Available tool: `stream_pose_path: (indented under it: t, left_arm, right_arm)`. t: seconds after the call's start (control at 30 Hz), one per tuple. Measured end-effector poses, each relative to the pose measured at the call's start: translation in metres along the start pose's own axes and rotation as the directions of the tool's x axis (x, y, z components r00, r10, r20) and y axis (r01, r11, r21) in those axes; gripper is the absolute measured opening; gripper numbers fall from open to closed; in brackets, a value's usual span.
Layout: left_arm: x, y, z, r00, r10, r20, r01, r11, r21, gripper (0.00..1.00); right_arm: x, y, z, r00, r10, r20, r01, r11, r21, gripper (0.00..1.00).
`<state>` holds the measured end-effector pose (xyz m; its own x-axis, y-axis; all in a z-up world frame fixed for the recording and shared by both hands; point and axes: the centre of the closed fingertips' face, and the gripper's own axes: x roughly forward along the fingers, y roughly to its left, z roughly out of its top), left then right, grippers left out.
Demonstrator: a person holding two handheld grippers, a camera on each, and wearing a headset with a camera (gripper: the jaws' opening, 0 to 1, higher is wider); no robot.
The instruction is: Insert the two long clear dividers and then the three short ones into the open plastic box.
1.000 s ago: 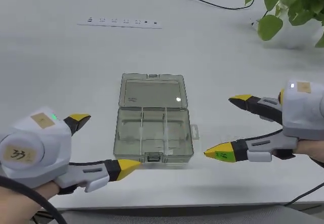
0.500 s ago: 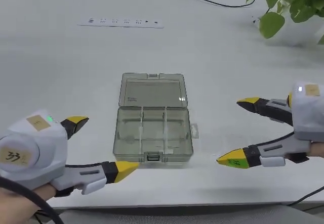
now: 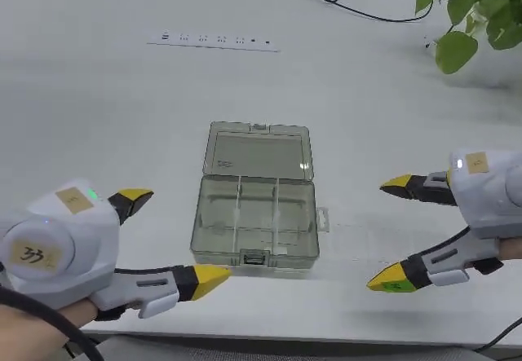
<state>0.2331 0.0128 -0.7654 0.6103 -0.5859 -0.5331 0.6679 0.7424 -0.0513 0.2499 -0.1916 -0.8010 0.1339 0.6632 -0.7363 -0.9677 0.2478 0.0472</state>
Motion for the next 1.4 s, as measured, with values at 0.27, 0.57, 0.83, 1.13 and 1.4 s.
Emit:
stream_pose_path:
  t: [0.27, 0.57, 0.83, 1.13, 1.4]
  left_arm:
    - [-0.002, -0.002, -0.001, 1.0, -0.001, -0.001, 0.001, 1.0, 0.0, 0.9]
    - [-0.003, -0.002, -0.002, 1.0, 0.001, 0.0, -0.001, 1.0, -0.004, 0.89]
    - [-0.004, -0.003, -0.003, 1.0, 0.003, 0.002, -0.003, 1.0, -0.008, 0.89]
    - [-0.005, -0.001, -0.003, 0.9999, 0.008, 0.008, -0.008, 1.0, -0.011, 0.89]
    - [-0.005, 0.001, -0.002, 0.9998, 0.015, 0.016, -0.014, 1.0, -0.014, 0.89]
  right_arm:
    - [0.008, -0.006, -0.017, 0.9932, 0.043, -0.108, -0.049, 0.997, -0.056, 0.75]
    - [0.022, -0.006, -0.026, 0.9758, 0.069, -0.207, -0.09, 0.992, -0.094, 0.63]
    - [0.03, -0.012, -0.032, 0.9574, 0.071, -0.28, -0.114, 0.984, -0.14, 0.5]
    - [0.036, -0.013, -0.035, 0.9414, 0.074, -0.329, -0.135, 0.977, -0.166, 0.42]
    - [0.037, -0.015, -0.039, 0.9273, 0.046, -0.372, -0.144, 0.96, -0.24, 0.37]
